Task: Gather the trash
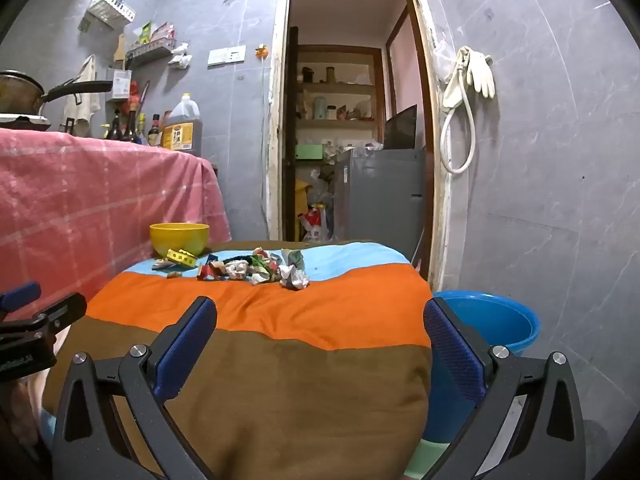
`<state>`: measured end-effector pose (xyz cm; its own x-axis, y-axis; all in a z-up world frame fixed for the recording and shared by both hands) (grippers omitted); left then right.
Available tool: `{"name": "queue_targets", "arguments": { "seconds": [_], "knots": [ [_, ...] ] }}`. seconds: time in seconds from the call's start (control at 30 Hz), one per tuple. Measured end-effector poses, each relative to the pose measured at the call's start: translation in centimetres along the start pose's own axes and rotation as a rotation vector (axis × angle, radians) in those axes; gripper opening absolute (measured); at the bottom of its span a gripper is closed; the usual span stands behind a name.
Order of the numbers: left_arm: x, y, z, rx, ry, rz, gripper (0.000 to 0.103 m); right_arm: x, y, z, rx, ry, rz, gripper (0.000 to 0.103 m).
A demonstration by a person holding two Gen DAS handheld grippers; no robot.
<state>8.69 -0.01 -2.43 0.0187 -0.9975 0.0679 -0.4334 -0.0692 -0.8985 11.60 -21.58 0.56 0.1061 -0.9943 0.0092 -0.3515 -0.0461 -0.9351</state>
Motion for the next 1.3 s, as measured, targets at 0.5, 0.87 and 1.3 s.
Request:
{"name": "queue_targets", "arguments": {
  "seconds": [0.5,0.87,1.3],
  "knots": [
    [-0.05,0.02,0.00,0.000,0.005,-0.010,0.101,0.20,-0.10,-0.12,0.008,-0.004,0.010,0.103],
    [-0.03,0.02,-0.01,0.001,0.006,-0.009,0.101,0.26,-0.12,-0.19,0.010,-0.005,0.012,0.103],
    [-0.04,0.01,-0.01,0.001,0.005,-0.008,0.101,0.25,-0.11,-0.21,0.012,-0.005,0.013,0.103]
  ]
}}
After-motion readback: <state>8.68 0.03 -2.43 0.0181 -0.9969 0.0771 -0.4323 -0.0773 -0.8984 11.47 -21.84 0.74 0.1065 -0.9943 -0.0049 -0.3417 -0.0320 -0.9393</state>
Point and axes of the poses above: each gripper's, at about its wrist camera, not at the fingertips, and z roughly the way its jaws point, x to its right, y to its underside, the point moved 9 cm from there along z, roughly the way its jaws point, and after that the axes turned 10 degrees about -x, right-handed, at the moved point
